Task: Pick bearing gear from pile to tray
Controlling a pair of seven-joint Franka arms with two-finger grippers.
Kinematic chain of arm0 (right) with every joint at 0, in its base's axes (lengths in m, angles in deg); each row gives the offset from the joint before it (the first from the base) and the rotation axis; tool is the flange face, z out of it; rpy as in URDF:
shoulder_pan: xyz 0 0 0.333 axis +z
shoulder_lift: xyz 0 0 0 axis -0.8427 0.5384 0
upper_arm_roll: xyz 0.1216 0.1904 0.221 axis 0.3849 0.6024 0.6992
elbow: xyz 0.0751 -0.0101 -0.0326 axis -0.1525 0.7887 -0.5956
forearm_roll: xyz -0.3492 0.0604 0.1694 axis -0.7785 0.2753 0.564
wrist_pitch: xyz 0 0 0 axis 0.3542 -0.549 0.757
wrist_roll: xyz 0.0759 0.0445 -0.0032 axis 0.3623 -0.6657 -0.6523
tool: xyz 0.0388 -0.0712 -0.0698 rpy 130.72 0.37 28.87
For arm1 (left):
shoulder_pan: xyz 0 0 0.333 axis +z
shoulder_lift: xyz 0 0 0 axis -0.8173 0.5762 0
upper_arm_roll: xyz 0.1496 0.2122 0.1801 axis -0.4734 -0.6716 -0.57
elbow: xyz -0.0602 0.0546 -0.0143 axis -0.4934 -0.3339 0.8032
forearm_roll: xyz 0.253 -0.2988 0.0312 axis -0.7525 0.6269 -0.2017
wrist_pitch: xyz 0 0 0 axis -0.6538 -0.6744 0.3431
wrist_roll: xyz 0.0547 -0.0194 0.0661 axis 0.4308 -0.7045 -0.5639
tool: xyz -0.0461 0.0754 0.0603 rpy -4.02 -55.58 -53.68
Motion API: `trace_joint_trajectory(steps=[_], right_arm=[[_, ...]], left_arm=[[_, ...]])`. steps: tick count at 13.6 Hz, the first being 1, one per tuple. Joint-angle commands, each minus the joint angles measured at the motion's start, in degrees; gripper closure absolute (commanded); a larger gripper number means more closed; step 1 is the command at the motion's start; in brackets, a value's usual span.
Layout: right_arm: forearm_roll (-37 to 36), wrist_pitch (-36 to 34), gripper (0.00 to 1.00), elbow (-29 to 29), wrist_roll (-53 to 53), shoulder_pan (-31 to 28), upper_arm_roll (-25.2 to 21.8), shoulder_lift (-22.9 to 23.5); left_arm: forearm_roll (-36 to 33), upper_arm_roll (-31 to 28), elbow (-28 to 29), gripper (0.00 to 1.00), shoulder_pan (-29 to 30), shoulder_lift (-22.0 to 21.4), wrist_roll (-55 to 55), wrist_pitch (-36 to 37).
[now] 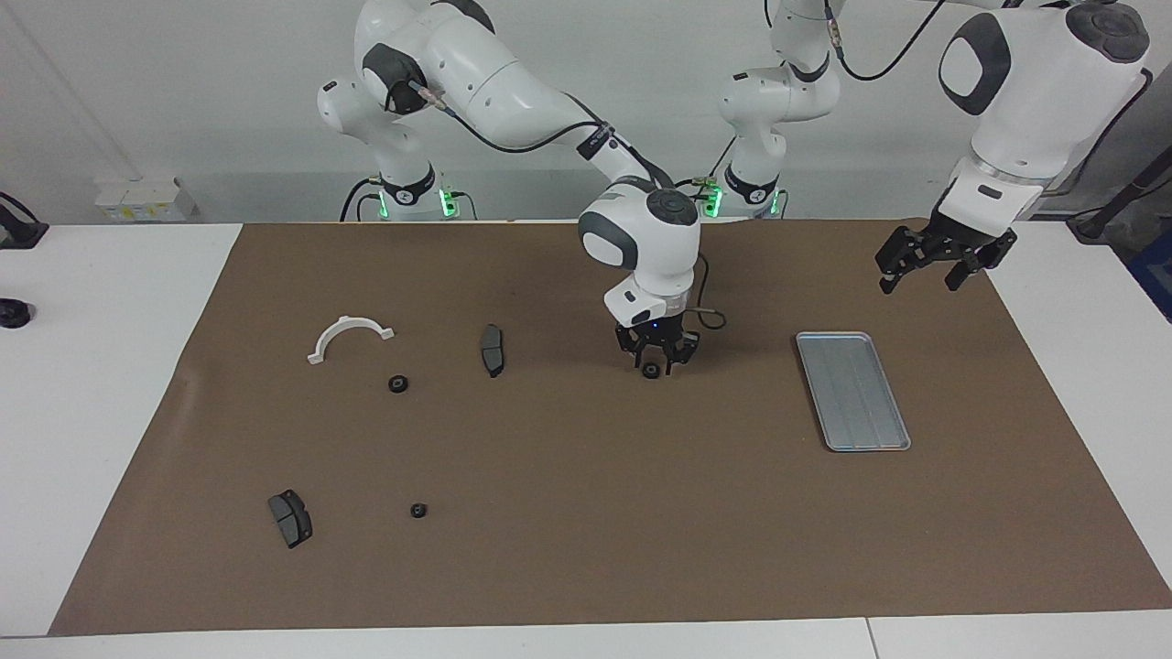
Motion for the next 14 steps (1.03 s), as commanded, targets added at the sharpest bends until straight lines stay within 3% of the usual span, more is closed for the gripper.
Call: trace_joint_trajectory(steps=[1, 4, 6, 8, 14], right_arm=[[-0.1, -1.2, 0.0, 5.7, -1.6, -4.8, 0.5, -7.1], [2.4, -0.8, 0.0, 16.0, -10.8, -11.1, 0.7, -16.7], [7.5, -1.2, 0.0, 19.3, -20.5, -16.4, 0.7, -21.2], [10.2, -1.6, 0.0, 23.6, -29.1, -20.8, 0.6, -24.8], [12.1, 0.0, 0.0, 30.0, -54.0, -33.4, 0.6, -27.2]], left_arm=[[0.4, -0.4, 1.0, 0.0, -5.4, 1.2, 7.8, -4.0], [0.2, -0.4, 1.1, 0.0, -11.6, 4.5, 13.5, -8.3], [0.1, -0.4, 1.2, 0.0, -15.8, 7.1, 17.9, -11.5], [-0.1, -0.4, 5.2, 0.0, -19.2, 8.1, 20.1, -17.7], [-0.2, -0.4, 19.0, 0.0, -26.9, 9.7, 21.8, -31.4]])
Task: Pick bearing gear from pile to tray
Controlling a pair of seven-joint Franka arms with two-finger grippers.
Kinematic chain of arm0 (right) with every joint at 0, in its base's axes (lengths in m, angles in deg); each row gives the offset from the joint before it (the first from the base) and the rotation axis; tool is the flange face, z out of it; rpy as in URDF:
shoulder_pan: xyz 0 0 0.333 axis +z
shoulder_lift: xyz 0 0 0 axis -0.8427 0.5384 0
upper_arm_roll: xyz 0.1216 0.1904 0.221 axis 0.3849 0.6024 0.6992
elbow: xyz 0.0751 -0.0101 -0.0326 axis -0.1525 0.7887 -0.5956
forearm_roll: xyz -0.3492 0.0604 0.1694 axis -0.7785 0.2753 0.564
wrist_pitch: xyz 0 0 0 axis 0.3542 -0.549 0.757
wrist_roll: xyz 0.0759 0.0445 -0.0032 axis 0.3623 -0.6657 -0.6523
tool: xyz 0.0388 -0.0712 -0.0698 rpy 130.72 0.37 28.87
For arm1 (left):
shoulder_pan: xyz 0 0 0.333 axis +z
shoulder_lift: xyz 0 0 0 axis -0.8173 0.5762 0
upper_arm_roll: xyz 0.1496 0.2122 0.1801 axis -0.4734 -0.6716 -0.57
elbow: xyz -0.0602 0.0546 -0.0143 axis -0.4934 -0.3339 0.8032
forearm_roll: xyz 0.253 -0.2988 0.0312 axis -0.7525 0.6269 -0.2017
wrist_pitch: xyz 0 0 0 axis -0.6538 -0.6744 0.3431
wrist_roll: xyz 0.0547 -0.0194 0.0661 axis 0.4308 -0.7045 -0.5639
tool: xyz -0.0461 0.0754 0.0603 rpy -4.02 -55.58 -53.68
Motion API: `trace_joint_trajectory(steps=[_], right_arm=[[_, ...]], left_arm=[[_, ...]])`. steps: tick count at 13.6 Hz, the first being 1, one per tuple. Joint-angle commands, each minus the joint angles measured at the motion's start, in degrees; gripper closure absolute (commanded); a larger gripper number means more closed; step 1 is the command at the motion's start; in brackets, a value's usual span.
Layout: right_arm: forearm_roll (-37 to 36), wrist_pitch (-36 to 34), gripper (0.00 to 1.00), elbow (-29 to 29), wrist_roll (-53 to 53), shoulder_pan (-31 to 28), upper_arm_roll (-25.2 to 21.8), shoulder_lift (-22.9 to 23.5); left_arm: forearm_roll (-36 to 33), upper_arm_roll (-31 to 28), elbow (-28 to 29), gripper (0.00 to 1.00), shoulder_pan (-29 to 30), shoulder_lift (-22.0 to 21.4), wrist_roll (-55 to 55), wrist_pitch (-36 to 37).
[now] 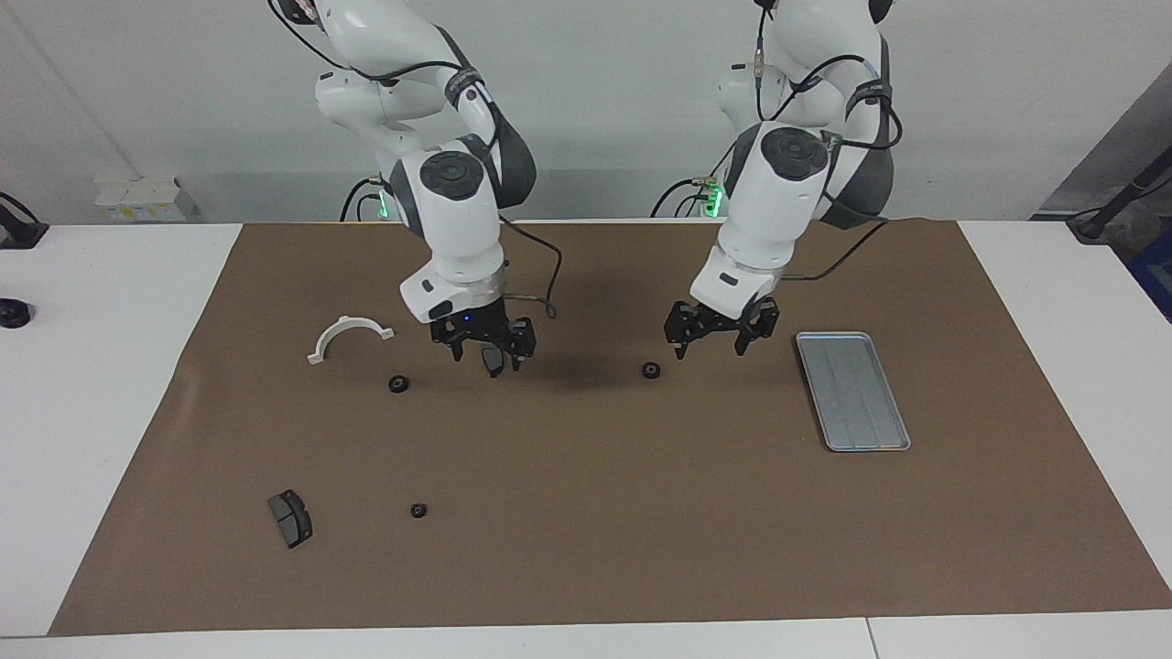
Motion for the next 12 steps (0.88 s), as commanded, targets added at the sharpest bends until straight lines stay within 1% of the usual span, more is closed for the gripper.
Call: trace_joint_trajectory(steps=[1, 3, 4, 6, 8, 10, 12], right_arm=[[2.2, 4.2, 0.0, 5.6, -11.0, -5.1, 0.8, -1.5], [2.2, 8.9, 0.0, 9.5, -15.1, -7.8, 0.7, -1.1], [2.2, 11.5, 0.0, 10.7, -16.8, -8.8, 0.8, -0.6], [2.2, 14.0, 0.0, 12.4, -17.5, -9.4, 0.7, 0.6], [2.2, 16.5, 0.0, 15.1, -18.1, -10.4, 0.8, 0.6], [2.2, 17.1, 0.0, 17.2, -18.1, -10.4, 0.8, 0.2], [2.2, 18.5, 0.0, 18.2, -18.3, -10.6, 0.7, 0.1]], left_arm=[[-0.3, -0.9, 7.0, 0.0, -2.6, -0.9, 1.0, -6.2], [-0.5, -1.0, 7.6, 0.01, -4.2, 2.1, 1.1, -8.6], [-0.5, -1.0, 8.2, 0.05, -4.2, 2.6, 1.1, -10.2], [-0.9, -1.0, 9.5, 0.14, -4.2, 2.8, 0.9, -12.1], [-1.7, -0.9, 12.5, 0.2, -4.2, 2.8, 0.6, -15.9], [-1.7, -1.0, 13.2, 0.25, -4.2, 2.7, 0.5, -16.5], [-1.7, -0.9, 13.8, 0.35, -4.2, 2.6, 0.5, -16.4]])
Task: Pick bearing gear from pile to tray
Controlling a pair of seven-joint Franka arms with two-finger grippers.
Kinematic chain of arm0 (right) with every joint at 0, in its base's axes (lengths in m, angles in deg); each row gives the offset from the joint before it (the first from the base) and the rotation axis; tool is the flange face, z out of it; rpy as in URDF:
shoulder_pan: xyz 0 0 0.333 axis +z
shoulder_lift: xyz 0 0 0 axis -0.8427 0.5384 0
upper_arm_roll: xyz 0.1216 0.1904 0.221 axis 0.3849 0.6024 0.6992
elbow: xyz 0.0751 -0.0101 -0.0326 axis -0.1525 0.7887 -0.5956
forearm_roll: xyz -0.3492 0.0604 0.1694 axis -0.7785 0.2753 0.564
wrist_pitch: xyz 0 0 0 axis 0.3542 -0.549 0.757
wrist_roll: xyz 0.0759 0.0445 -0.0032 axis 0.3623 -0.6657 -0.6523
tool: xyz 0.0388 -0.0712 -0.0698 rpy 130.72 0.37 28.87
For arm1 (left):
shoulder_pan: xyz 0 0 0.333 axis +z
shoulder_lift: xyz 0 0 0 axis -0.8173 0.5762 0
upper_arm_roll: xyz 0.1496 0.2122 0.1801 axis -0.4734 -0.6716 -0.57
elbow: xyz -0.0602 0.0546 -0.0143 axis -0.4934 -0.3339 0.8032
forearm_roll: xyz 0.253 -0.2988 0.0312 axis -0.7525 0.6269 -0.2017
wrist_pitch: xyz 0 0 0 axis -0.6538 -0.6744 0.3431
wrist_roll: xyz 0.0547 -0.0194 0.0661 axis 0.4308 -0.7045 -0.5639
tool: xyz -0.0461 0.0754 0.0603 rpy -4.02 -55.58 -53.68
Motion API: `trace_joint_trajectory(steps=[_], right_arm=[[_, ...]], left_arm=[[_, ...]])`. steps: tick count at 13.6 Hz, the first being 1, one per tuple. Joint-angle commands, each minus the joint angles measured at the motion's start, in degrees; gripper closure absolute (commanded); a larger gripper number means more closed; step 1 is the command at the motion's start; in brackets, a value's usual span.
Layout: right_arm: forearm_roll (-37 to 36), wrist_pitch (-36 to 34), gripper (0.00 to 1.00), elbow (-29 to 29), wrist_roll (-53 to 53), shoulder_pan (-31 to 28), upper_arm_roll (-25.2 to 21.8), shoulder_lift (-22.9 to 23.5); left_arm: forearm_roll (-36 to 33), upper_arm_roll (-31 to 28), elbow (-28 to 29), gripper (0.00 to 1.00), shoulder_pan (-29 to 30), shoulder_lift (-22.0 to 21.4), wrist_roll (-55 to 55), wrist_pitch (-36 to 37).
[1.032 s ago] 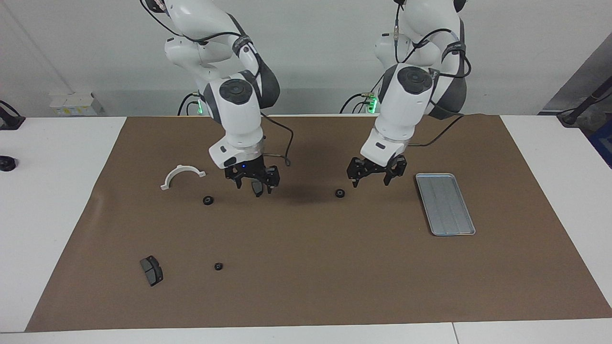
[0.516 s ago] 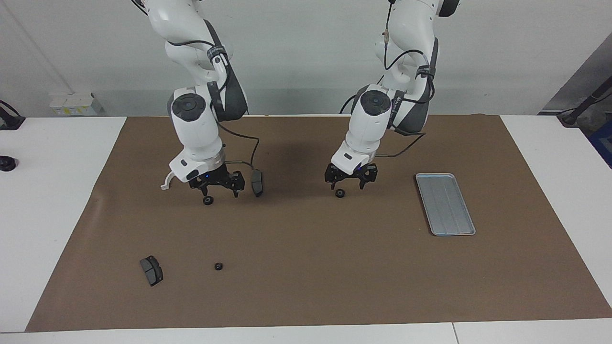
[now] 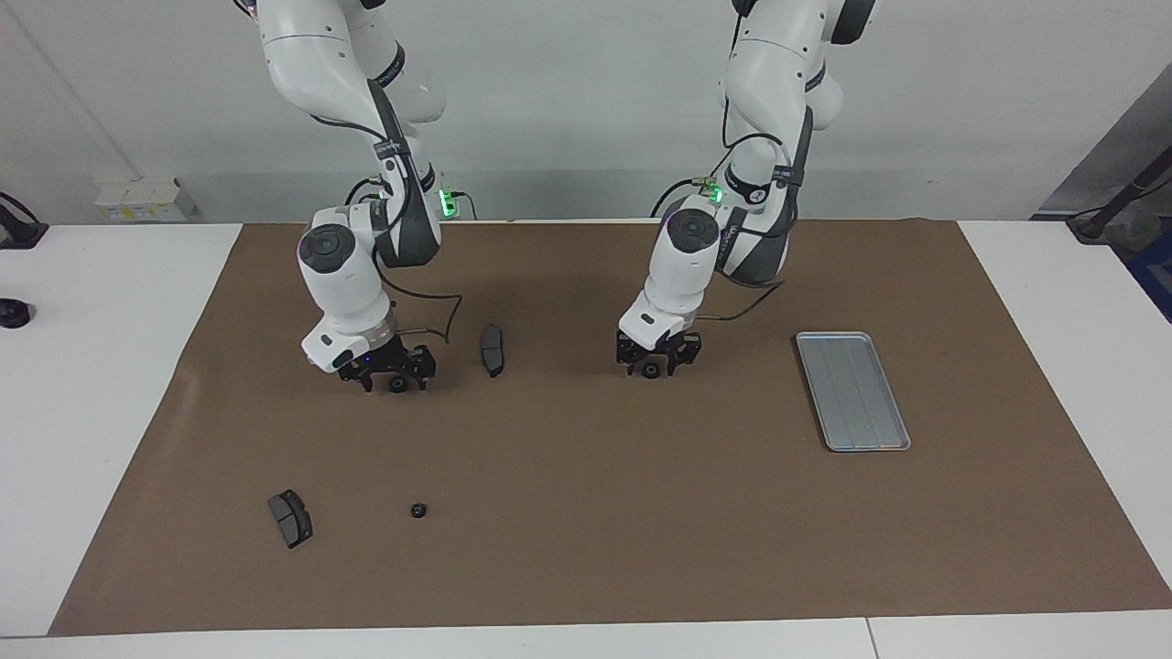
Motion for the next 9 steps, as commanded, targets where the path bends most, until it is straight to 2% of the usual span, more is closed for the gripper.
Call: trace_joint_trajectory(steps=[1, 3, 5, 7, 8, 9], right_arm=[[1.5, 2.9, 0.06, 3.1, -2.8, -1.3, 0.7, -1.4], [1.5, 3.0, 0.19, 3.5, -2.6, -1.3, 0.7, -1.7], [1.5, 3.0, 0.46, 3.5, -2.6, -1.9, 0.8, -1.7], [1.5, 2.9, 0.93, 3.4, -2.6, -1.9, 0.7, -1.7], [1.5, 2.8, 1.0, 3.1, -2.4, -1.9, 0.8, -1.7], [1.5, 2.4, 1.0, 2.9, -2.1, -1.7, 0.8, -2.1]], left_arm=[[-1.1, -0.7, 2.3, 0.39, -0.9, -1.1, 0.2, -1.4], [-1.1, -0.7, 2.4, 0.47, -0.9, -1.2, 0.2, -0.8], [-1.1, -0.7, 2.5, 0.56, -0.9, -1.3, 0.2, -0.5], [-1.1, -0.7, 2.6, 0.68, -0.9, -1.4, 0.1, -0.5], [-1.1, -0.7, 2.6, 0.74, -0.8, -1.4, 0.0, -0.5], [-1.1, -0.7, 2.4, 0.8, -0.7, -1.4, -0.1, -0.2]])
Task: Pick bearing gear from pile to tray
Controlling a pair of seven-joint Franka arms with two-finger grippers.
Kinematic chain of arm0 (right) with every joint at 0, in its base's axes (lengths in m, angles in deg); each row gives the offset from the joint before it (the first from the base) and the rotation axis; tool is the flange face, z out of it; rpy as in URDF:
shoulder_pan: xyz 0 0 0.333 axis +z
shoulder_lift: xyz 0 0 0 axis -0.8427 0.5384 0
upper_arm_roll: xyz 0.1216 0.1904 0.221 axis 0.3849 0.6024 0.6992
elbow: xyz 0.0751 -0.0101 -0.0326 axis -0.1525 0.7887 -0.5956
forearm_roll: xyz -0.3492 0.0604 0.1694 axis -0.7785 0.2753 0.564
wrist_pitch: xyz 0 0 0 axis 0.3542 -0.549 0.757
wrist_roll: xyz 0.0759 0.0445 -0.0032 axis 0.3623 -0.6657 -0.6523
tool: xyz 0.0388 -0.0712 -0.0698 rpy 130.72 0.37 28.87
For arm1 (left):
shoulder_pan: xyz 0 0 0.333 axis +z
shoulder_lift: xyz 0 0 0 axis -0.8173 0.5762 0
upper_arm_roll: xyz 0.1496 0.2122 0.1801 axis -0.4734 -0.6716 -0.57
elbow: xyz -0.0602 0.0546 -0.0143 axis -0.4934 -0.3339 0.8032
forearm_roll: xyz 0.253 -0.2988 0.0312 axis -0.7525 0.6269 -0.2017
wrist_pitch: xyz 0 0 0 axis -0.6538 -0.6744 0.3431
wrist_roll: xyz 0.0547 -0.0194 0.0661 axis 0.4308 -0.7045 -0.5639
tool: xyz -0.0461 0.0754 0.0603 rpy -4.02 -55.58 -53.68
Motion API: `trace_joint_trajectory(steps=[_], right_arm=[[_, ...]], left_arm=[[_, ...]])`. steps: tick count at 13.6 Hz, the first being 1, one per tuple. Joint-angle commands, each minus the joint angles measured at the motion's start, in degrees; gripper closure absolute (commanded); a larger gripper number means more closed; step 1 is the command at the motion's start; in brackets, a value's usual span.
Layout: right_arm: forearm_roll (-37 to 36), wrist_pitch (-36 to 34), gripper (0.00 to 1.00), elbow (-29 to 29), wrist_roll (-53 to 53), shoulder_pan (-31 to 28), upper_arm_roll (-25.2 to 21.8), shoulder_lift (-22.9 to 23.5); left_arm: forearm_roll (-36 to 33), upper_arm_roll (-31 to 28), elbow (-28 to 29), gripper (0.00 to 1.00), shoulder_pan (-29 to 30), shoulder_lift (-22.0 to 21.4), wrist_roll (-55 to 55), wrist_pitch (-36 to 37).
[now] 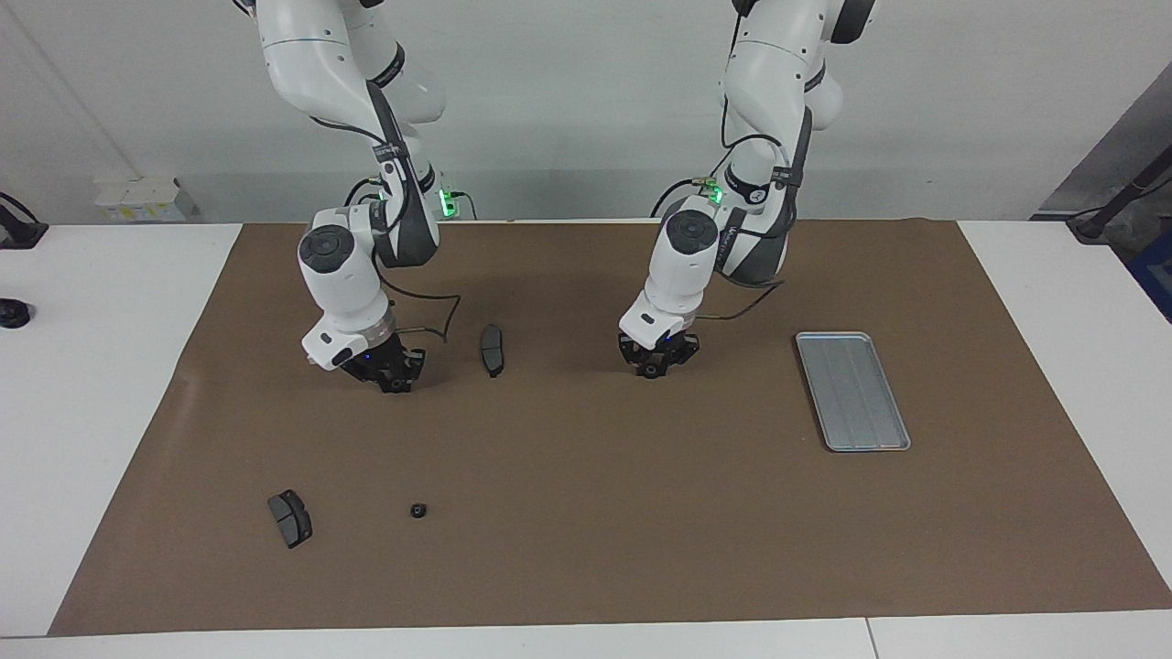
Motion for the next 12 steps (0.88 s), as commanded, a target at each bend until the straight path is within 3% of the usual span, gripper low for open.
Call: trace_joint_trajectory(steps=[1, 2, 3, 8, 12], right_arm=[[1.5, 0.6, 1.0, 0.8, -1.5, -0.5, 0.8, -2.1], [1.5, 0.5, 1.0, 0.3, -1.0, -0.4, 0.9, -2.7], [1.5, 0.2, 1.0, -0.1, -0.2, -0.1, 1.0, -3.3], [2.1, -6.0, 1.0, -8.2, 7.2, 4.2, 1.3, -2.1], [4.5, -7.2, 1.0, -13.9, 18.5, 11.2, 1.3, 0.1]], left_arm=[[-0.8, -0.5, 1.0, 0.88, -0.1, -1.0, 0.0, 0.5], [-0.8, -0.5, -0.1, 0.98, 0.1, -0.9, -0.1, 1.1], [-0.8, -0.6, -1.3, 1.0, 0.3, -0.7, -0.1, 1.9], [-0.8, -0.6, -12.3, 1.0, 8.3, 0.4, -0.9, 11.4], [-0.7, -0.6, -13.6, 1.0, 17.6, -3.0, -10.5, 20.4]])
